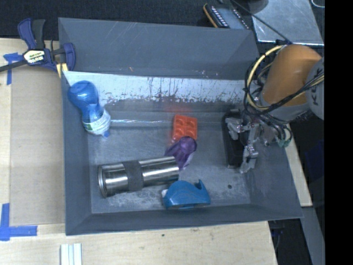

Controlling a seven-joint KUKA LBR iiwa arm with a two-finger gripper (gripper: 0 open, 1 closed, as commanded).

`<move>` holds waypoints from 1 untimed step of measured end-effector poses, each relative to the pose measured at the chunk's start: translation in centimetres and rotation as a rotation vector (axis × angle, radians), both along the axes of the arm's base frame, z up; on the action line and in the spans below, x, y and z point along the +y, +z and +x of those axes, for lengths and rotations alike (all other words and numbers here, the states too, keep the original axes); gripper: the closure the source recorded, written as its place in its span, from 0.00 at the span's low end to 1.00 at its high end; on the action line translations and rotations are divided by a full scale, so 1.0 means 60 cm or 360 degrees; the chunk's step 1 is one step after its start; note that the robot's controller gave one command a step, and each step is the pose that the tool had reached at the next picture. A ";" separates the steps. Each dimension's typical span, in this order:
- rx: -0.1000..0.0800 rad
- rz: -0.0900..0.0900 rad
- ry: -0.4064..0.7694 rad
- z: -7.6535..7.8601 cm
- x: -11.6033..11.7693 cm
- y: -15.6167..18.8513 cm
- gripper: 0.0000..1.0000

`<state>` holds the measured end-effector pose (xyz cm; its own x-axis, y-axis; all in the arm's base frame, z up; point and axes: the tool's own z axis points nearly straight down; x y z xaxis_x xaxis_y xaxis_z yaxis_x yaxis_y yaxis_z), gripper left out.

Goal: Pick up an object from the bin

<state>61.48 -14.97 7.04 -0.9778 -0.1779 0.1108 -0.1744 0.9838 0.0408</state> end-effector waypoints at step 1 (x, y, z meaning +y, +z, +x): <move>0.0050 -0.0021 -0.0149 -0.016 -0.008 -0.012 1.00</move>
Offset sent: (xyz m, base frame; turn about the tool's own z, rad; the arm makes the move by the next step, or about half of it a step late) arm 0.0006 0.0012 -0.0004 0.0495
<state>60.51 -15.45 6.33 -0.9861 -0.0840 0.1436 -0.0803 0.9963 0.0318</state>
